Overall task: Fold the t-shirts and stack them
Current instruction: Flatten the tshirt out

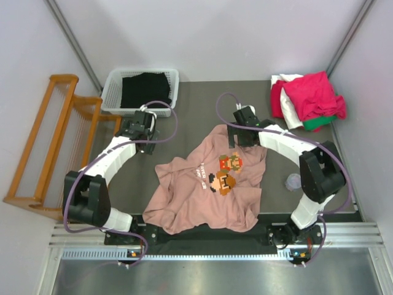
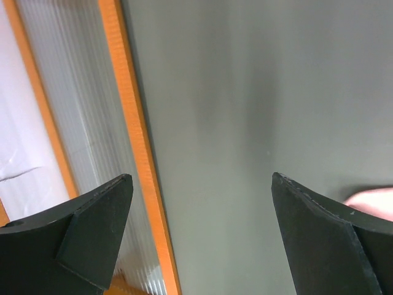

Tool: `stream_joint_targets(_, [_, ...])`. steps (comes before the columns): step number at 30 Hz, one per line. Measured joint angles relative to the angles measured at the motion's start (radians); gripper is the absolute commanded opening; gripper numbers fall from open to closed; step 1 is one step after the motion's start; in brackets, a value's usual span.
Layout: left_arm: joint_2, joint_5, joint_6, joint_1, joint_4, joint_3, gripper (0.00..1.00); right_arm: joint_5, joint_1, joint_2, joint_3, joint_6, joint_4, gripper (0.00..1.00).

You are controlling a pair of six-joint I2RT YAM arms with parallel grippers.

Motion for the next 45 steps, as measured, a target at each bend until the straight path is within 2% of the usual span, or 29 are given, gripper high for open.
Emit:
stream_joint_targets(6, [0.006,0.114,-0.022,0.000,-0.049,0.054,0.99,-0.064,-0.031,0.043,-0.002,-0.004,0.032,0.99])
stream_joint_targets(8, [0.005,0.163,-0.024,0.000,-0.052,0.056,0.96,-0.078,-0.043,0.058,-0.002,-0.006,0.045,0.98])
stream_joint_targets(18, [-0.037,0.426,0.000,0.000,-0.079,0.051,0.99,-0.140,-0.070,0.146,0.045,-0.008,0.066,0.92])
stream_joint_targets(24, [-0.003,0.596,0.023,0.000,-0.183,0.058,0.98,-0.152,-0.070,0.165,0.076,-0.008,0.067,0.92])
stream_joint_targets(30, [0.030,0.700,0.033,-0.004,-0.267,0.058,0.96,-0.151,-0.070,0.177,0.089,-0.008,0.066,0.92])
stream_joint_targets(32, [0.031,0.726,0.033,-0.005,-0.289,0.058,0.91,-0.151,-0.070,0.184,0.098,-0.008,0.060,0.92])
stream_joint_targets(34, [0.031,0.746,0.030,-0.005,-0.310,0.057,0.80,-0.150,-0.070,0.192,0.109,-0.008,0.058,0.92])
stream_joint_targets(37, [0.025,0.759,0.024,-0.006,-0.335,0.050,0.74,-0.150,-0.070,0.196,0.118,-0.008,0.056,0.91])
stream_joint_targets(41, [-0.002,0.757,0.015,-0.006,-0.367,0.047,0.52,-0.149,-0.070,0.202,0.120,-0.008,0.056,0.91])
stream_joint_targets(42, [-0.004,0.755,0.011,-0.006,-0.369,0.047,0.50,-0.149,-0.070,0.204,0.120,-0.007,0.056,0.91])
stream_joint_targets(45, [0.019,0.755,0.002,-0.006,-0.372,0.047,0.51,-0.148,-0.070,0.209,0.121,-0.007,0.056,0.91])
